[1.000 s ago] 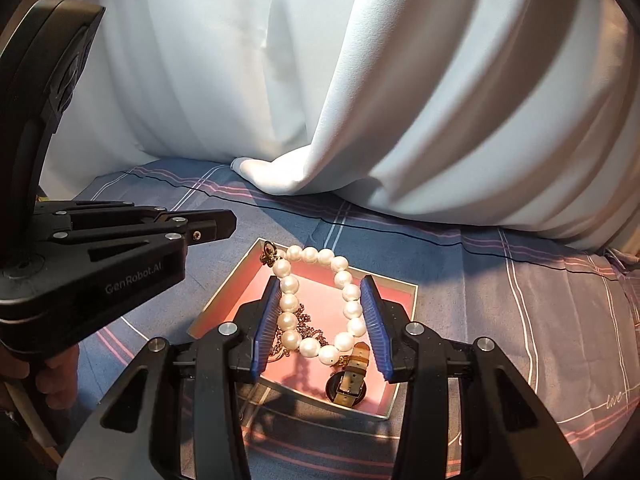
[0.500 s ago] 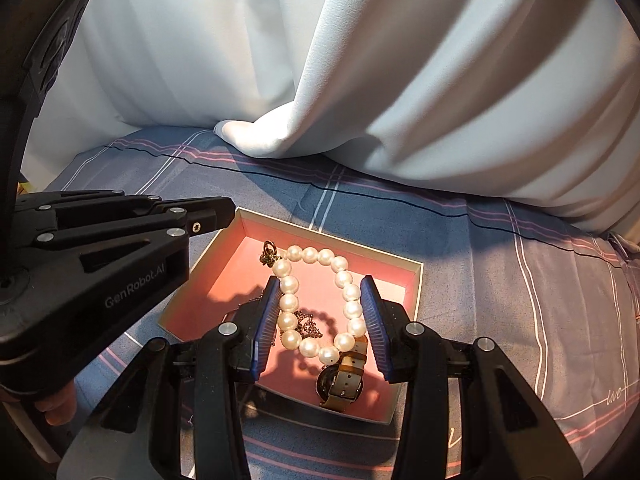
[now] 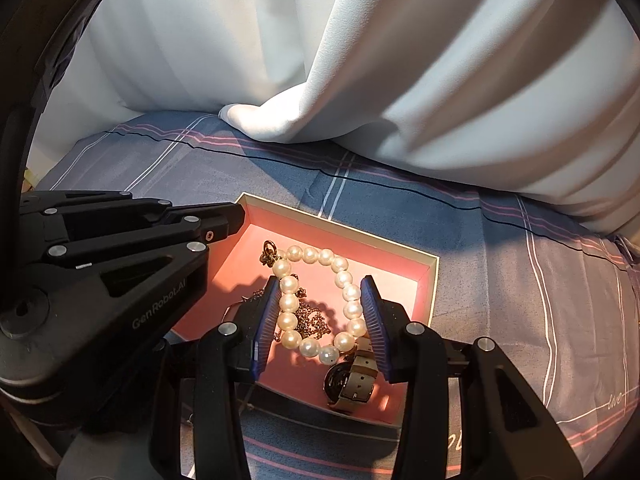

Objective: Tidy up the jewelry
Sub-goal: 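Open the right gripper to drop the bracelet into the box, then withdraw both grippers from the box toward the remaining charms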

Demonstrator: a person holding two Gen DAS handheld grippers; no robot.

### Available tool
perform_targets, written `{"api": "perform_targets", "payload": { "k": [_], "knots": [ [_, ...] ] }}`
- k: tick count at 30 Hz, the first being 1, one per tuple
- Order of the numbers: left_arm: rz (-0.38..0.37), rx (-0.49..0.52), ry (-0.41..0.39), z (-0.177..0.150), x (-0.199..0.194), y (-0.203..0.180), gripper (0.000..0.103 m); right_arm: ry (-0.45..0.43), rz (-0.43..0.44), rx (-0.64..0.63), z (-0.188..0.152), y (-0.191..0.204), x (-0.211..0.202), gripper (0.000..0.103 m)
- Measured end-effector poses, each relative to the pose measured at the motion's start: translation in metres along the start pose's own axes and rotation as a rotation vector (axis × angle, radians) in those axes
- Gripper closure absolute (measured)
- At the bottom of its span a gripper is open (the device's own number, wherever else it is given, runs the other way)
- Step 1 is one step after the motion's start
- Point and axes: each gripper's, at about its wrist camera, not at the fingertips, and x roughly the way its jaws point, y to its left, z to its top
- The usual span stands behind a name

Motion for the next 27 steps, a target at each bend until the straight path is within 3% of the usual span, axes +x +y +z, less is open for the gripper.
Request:
{"api": "perform_targets", "payload": {
  "k": [13,15,16,17,19,23,27],
  "knots": [
    [0.007,-0.002,0.011,-0.001,0.003,-0.001,0.102,0.011,0.013,-0.006,-0.003,0.003,0.005,0.061],
    [0.010,0.001,0.017,-0.002,0.002,0.000,0.085,0.012,0.009,-0.010,-0.007,0.004,0.003,0.039],
    [0.023,-0.002,0.012,-0.003,0.001,0.001,0.042,-0.003,-0.003,-0.016,-0.009,0.005,0.000,0.036],
    [0.035,-0.008,-0.015,-0.005,-0.004,0.002,0.014,-0.011,-0.006,-0.017,-0.012,0.004,-0.003,0.036],
    [0.039,-0.015,-0.077,-0.011,-0.017,0.005,0.013,-0.012,0.000,-0.010,-0.022,0.003,-0.010,0.036],
    [-0.015,-0.020,-0.053,-0.038,-0.034,0.012,0.013,-0.029,0.012,0.021,-0.061,0.000,-0.033,0.036],
    [-0.059,0.007,-0.014,-0.091,-0.044,0.012,0.013,0.005,0.065,0.036,-0.112,0.009,-0.043,0.036]
  ]
}}
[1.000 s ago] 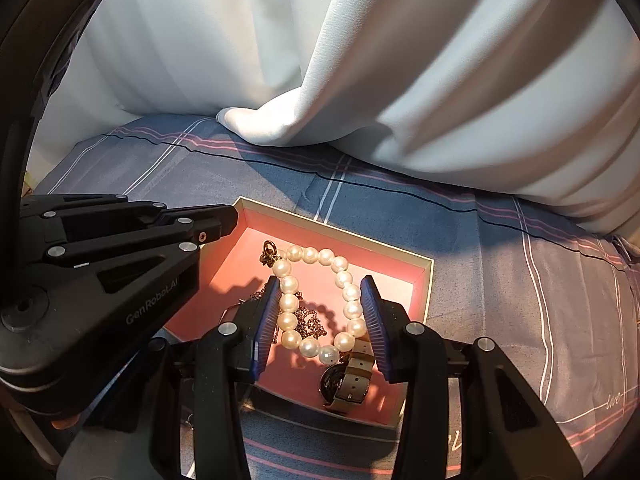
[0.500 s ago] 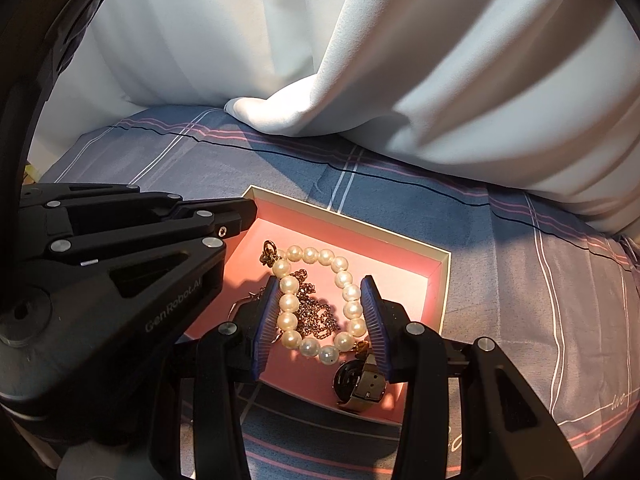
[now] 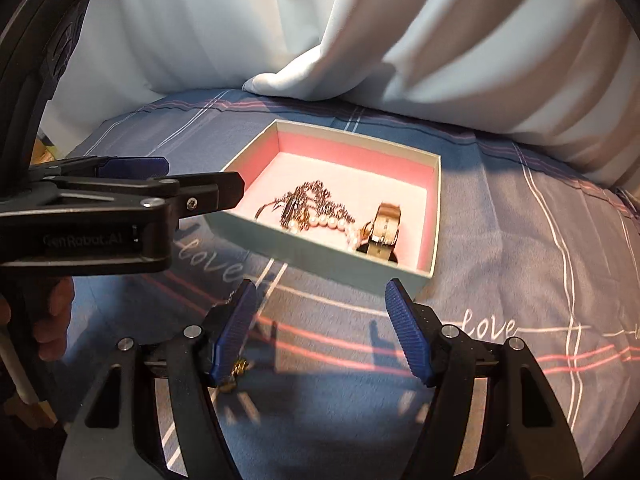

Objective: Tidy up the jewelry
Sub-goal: 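Withdraw both grippers from the box toward the remaining charms, then grasp the silver ring with the left gripper while the right gripper grasps the small gold lock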

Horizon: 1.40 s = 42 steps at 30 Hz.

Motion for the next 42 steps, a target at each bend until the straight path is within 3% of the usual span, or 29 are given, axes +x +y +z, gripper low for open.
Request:
{"api": "perform_targets", "payload": {
  "k": [4,6,11,17,19,20,29,33,36,37,39,42],
  "knots": [
    [0.004,0.004,0.047,-0.046,-0.003,0.003,0.015,0.047,0.046,-0.017,-0.043,0.022,0.007,0.036],
    [0.008,0.008,0.068,-0.059,-0.003,0.005,0.017,0.052,0.060,-0.019,-0.052,0.029,0.011,0.042],
    [0.051,0.034,0.101,-0.074,-0.001,0.010,0.020,0.042,0.088,0.008,-0.049,0.032,0.017,0.058],
    [0.037,0.024,0.122,-0.079,0.003,0.014,0.020,0.059,0.086,-0.029,-0.049,0.042,0.024,0.058],
    [0.024,0.030,0.128,-0.080,0.004,0.011,0.020,0.045,0.062,-0.068,-0.052,0.046,0.022,0.072],
    [0.021,0.032,0.131,-0.081,0.005,0.009,0.020,0.044,0.052,-0.090,-0.053,0.047,0.020,0.088],
    [-0.041,0.111,0.134,-0.082,0.013,-0.024,0.020,0.033,0.012,-0.005,-0.064,0.016,0.006,0.089],
    [-0.013,0.128,0.125,-0.077,0.023,-0.025,0.033,0.043,0.019,0.000,-0.066,0.014,0.006,0.089],
    [-0.041,0.108,0.128,-0.071,0.028,-0.021,0.052,0.040,0.019,0.001,-0.068,0.014,0.005,0.089],
    [-0.059,0.104,0.128,-0.069,0.029,-0.021,0.072,0.040,0.021,0.003,-0.068,0.013,0.005,0.089],
    [-0.083,0.092,0.126,-0.069,0.030,-0.020,0.089,0.039,0.022,0.006,-0.067,0.014,0.007,0.089],
    [-0.101,0.106,0.121,-0.072,0.029,-0.021,0.090,0.042,0.022,0.003,-0.066,0.014,0.006,0.089]
  ]
}}
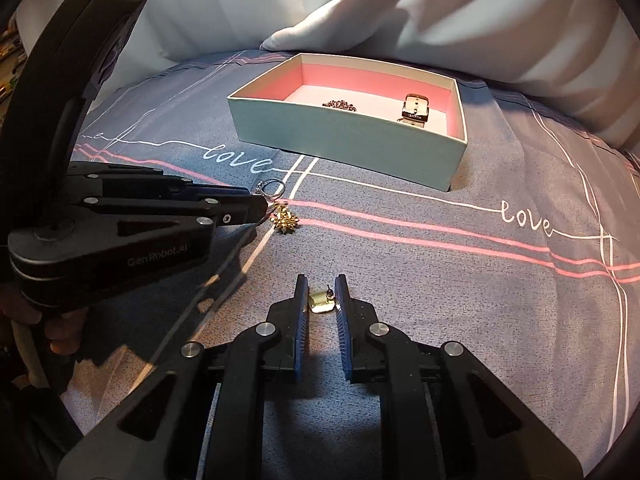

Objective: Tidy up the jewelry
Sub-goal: 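Grasp the silver ring with the left gripper while the right gripper grasps the small gold lock, then carry the ring with the left gripper into the box while the right gripper carries the lock there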

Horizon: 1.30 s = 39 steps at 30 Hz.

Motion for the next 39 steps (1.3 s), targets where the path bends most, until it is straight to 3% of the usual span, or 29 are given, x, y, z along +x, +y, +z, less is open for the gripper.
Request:
{"api": "perform_targets", "payload": {
  "k": [24,39],
  "knots": [
    [0.009,-0.053,-0.044,0.013,-0.036,0.003,0.090,-0.074,0.026,-0.019,0.030,0.008,-0.022,0.088],
    [0.009,-0.074,-0.026,0.008,-0.034,0.003,0.090,-0.036,0.046,-0.017,0.027,0.011,-0.011,0.088]
  ]
}}
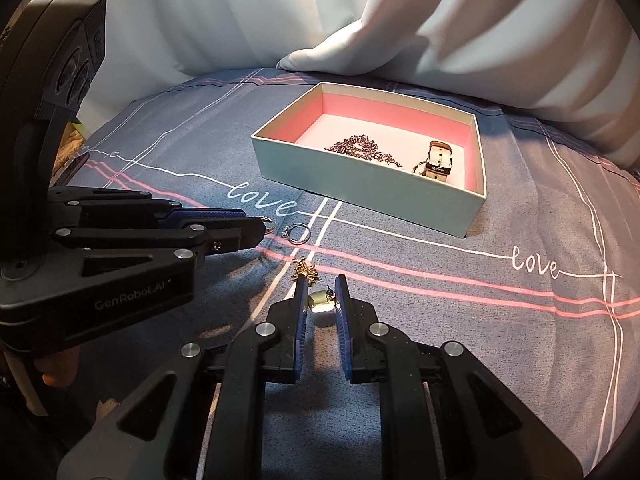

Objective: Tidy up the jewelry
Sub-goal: 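Carry the ring with the left gripper into the box while the right gripper carries the lock there, then open both grippers to release the ring and lock into the box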

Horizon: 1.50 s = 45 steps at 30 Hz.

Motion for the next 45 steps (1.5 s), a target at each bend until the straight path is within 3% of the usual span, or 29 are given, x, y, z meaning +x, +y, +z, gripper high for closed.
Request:
{"api": "perform_targets", "payload": {
  "k": [9,17,25,32,37,45],
  "knots": [
    [0.023,0.010,-0.033,0.015,-0.006,0.001,0.090,-0.030,-0.022,-0.021,0.018,-0.002,-0.005,0.088],
    [0.079,0.018,-0.148,0.082,-0.023,-0.002,0.090,-0.133,-0.068,-0.023,0.087,-0.020,-0.014,0.088],
    [0.115,0.023,-0.190,0.133,-0.023,-0.002,0.090,-0.173,-0.105,-0.046,0.133,-0.029,-0.014,0.088],
    [0.120,-0.012,-0.165,0.137,-0.012,0.002,0.090,-0.162,-0.096,-0.042,0.139,-0.034,-0.007,0.088],
    [0.120,-0.051,-0.156,0.136,-0.005,0.006,0.090,-0.107,-0.105,-0.061,0.134,-0.035,0.013,0.088],
    [0.121,-0.035,-0.150,0.144,0.000,0.003,0.090,-0.076,-0.125,-0.052,0.130,-0.045,0.025,0.088]
  ]
}}
